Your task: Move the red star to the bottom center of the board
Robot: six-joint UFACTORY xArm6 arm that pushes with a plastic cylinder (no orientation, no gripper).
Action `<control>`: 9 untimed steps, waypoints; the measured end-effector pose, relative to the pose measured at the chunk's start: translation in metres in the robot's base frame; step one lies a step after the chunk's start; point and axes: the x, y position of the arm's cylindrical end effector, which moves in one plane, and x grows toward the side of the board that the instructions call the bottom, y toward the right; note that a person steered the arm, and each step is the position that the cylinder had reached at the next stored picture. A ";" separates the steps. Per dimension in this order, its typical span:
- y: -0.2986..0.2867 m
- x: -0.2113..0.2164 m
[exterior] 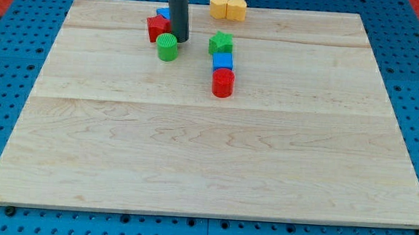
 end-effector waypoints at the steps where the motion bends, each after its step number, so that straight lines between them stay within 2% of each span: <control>1: 0.003 -0.008; 3: -0.022 -0.023; 6: -0.107 -0.025; 8: -0.126 -0.052; 9: -0.154 -0.055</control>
